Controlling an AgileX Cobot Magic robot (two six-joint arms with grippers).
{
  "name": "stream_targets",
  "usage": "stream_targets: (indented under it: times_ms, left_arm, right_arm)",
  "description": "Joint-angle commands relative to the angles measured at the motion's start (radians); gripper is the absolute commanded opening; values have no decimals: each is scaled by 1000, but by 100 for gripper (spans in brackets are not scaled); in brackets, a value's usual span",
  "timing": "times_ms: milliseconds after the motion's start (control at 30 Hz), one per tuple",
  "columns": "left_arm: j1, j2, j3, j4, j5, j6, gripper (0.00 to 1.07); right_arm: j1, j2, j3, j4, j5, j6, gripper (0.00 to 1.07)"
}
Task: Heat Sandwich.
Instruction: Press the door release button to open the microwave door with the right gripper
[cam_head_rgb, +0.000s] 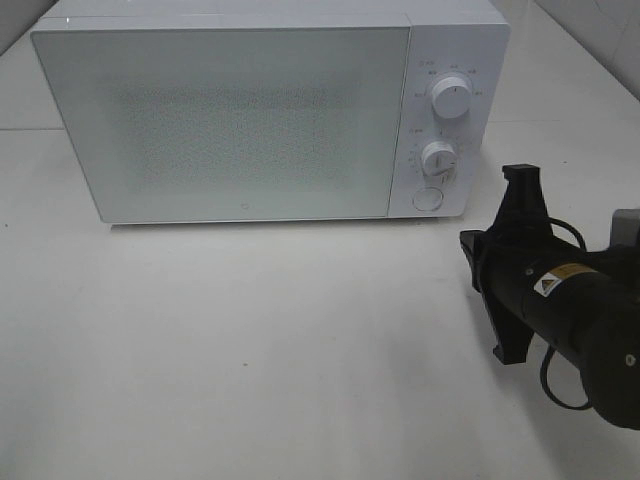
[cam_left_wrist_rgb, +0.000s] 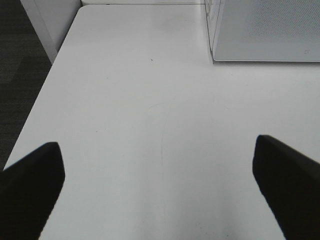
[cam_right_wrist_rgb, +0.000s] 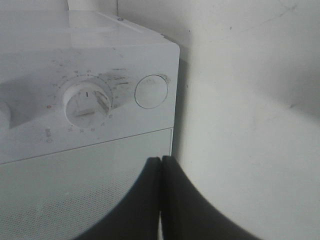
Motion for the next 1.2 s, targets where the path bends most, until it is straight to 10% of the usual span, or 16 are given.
stream_targets:
  times_ms: [33,1200]
  left_arm:
    - [2,-29,2,-7,-11,0,98]
    - [2,-29,2,-7,-11,0,98]
  right_arm:
    - [-31,40,-36,-83,1,36,0]
    - [-281,274,-343,-334,156,96,0]
